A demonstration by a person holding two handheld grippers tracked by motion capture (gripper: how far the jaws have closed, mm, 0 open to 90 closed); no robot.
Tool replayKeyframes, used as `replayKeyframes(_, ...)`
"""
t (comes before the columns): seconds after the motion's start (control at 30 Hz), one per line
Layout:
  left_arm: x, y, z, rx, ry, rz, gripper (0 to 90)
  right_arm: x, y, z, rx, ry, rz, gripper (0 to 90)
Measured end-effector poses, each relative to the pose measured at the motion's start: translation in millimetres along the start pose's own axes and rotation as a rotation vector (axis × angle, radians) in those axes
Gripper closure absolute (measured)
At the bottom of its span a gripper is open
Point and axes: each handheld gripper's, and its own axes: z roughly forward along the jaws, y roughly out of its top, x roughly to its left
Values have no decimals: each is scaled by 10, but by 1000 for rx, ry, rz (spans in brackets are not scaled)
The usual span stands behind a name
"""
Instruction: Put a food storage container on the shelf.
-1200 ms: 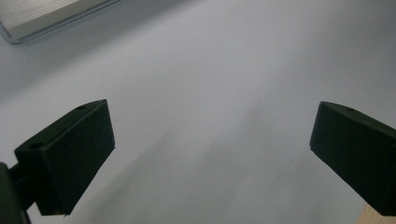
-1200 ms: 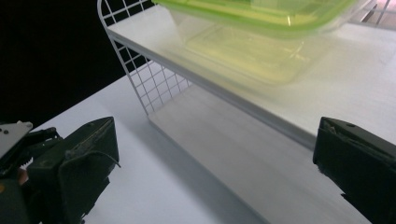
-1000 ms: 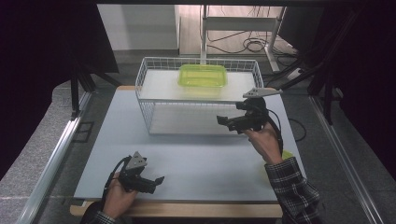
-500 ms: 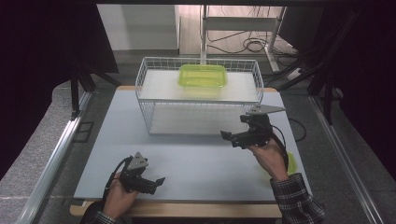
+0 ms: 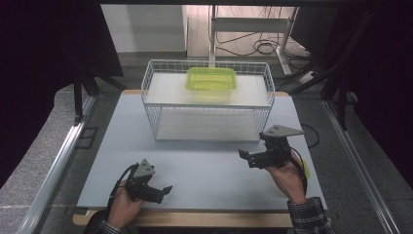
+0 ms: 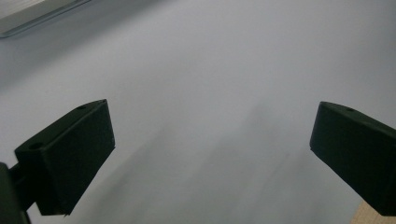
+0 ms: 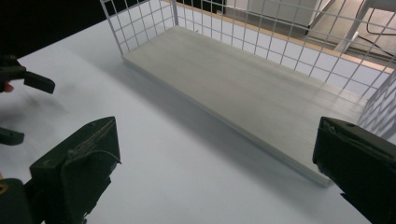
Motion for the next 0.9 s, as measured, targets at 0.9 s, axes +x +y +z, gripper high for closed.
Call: replayKeyframes(0.9,-31,7,-1,10,13,27,0,14,-674,-29,61,-15,47,9)
